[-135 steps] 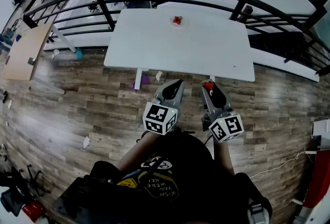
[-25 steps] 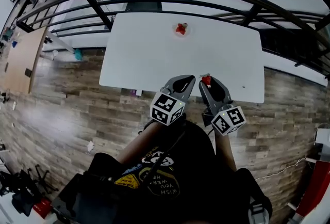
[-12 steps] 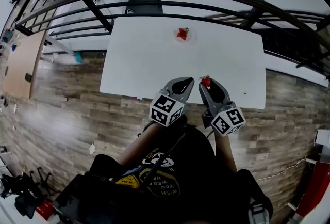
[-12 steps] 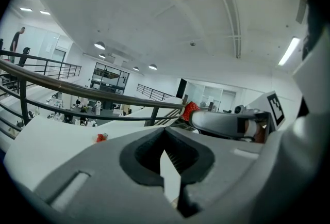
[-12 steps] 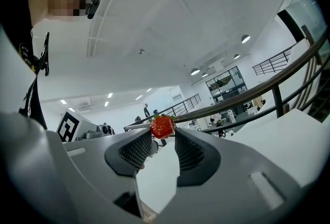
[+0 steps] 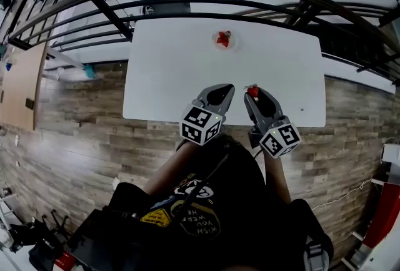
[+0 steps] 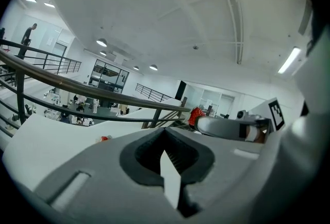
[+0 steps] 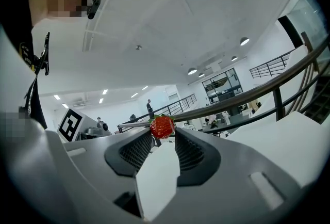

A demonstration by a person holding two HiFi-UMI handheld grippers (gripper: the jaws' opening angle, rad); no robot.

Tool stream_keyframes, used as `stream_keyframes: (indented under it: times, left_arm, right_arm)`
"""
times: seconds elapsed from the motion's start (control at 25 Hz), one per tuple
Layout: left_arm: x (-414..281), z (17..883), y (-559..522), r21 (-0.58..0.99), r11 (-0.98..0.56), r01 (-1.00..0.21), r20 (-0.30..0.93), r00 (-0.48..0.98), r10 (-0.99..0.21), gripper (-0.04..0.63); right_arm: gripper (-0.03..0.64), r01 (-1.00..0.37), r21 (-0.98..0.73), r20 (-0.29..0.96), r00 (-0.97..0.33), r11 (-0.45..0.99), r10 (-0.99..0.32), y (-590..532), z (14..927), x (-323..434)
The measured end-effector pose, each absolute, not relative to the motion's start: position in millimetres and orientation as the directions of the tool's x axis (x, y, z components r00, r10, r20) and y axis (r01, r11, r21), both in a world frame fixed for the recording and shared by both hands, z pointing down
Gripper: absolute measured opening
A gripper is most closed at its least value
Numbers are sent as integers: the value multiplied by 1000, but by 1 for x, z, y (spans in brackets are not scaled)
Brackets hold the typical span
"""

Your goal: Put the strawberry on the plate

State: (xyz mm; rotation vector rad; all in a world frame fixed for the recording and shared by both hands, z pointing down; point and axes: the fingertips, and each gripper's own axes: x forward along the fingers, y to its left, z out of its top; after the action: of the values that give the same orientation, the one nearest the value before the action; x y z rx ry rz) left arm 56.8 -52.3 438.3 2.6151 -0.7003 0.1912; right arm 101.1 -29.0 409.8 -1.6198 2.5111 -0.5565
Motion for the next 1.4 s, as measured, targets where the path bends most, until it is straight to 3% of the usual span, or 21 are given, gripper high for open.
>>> stream_keyframes:
  times: [0.4, 0.96, 1.4]
  left_arm:
    - [52, 456, -70, 367, -789, -492, 279, 868, -412, 0]
    - [71, 448, -133, 367, -721, -588, 266, 809, -524, 0]
    - [113, 469, -159, 325, -695, -641, 328, 766, -553, 0]
  right_arm:
    - [147, -851, -385, 141, -437, 357, -888, -58, 425, 79]
    - [147, -823, -375, 135, -504, 427, -853, -115, 425, 116]
    - [147, -799, -399, 165, -546, 451, -821, -144, 449, 156]
